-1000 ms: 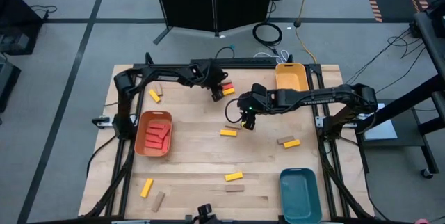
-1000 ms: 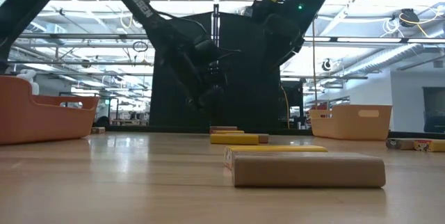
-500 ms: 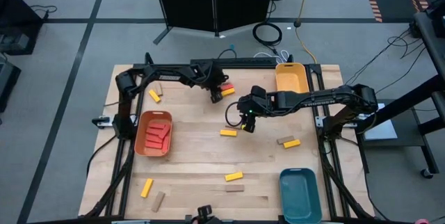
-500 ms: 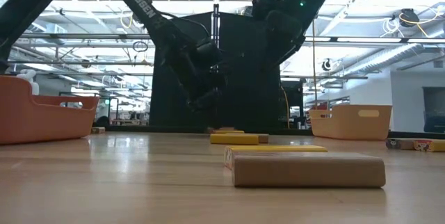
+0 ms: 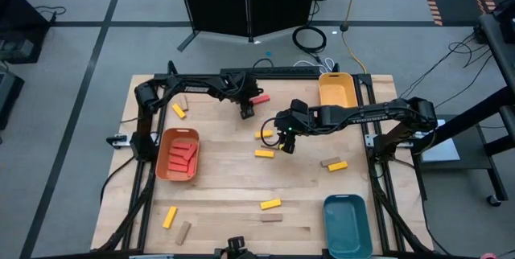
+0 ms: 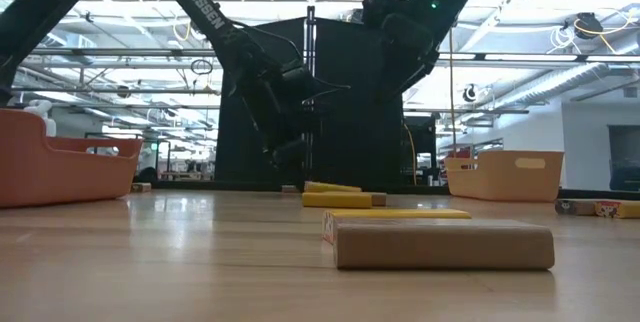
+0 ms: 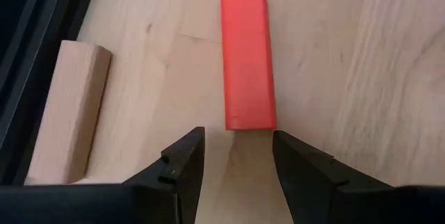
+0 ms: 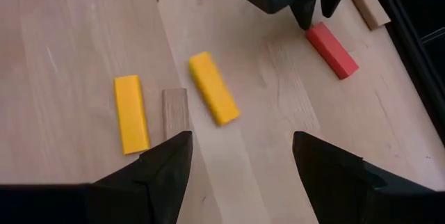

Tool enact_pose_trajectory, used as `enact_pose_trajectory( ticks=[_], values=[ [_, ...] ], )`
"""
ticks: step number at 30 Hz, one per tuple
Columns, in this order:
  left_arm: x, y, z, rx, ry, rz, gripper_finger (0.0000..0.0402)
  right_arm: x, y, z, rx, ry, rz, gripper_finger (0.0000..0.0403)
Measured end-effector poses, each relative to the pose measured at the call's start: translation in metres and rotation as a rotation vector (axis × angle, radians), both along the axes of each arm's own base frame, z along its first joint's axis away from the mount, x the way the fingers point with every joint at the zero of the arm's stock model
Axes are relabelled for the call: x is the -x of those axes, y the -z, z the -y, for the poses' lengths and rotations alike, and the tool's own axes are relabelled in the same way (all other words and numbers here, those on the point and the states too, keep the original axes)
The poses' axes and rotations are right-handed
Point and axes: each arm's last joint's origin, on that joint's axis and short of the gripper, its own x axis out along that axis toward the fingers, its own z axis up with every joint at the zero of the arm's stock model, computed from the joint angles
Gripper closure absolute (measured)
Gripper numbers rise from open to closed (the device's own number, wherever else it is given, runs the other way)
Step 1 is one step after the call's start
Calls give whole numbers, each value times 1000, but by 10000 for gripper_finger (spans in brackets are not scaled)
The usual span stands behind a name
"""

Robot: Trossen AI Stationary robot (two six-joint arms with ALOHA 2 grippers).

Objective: Sort blocks
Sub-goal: Put the orange block into the orange bin

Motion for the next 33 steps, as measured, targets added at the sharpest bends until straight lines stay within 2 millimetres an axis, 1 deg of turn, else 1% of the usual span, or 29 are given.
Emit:
enact_pose_trajectory(
  ticks=[9,12,15,16,18,21,24,28,30,33],
  values=[
    [-12,-11,7,-21,31,16,232,0,0,0,-1,-1,-3,160],
    [-17,-21,5,-44,25,22,215,0,0,0,-1,-1,-3,160],
    [-21,-31,0,-56,10,53,184,0,0,0,-1,-1,-2,160],
    [-22,-32,-3,-51,-3,58,172,0,0,0,-1,-1,-3,160],
    [-24,-30,-6,-40,-13,45,147,0,0,0,-4,3,-1,160],
    [-26,-15,-9,-12,-18,-8,114,0,0,0,-11,12,2,160],
    [-29,-3,-16,13,-26,-49,95,0,0,-2,-12,9,2,160],
    [-33,11,-24,76,-24,-76,91,0,0,-5,-12,-2,3,160],
    [-33,7,-27,84,-24,-72,96,0,0,-7,-12,-7,2,160],
    [-36,4,-28,87,-16,-72,116,0,0,-8,-12,-12,2,160]
  ],
)
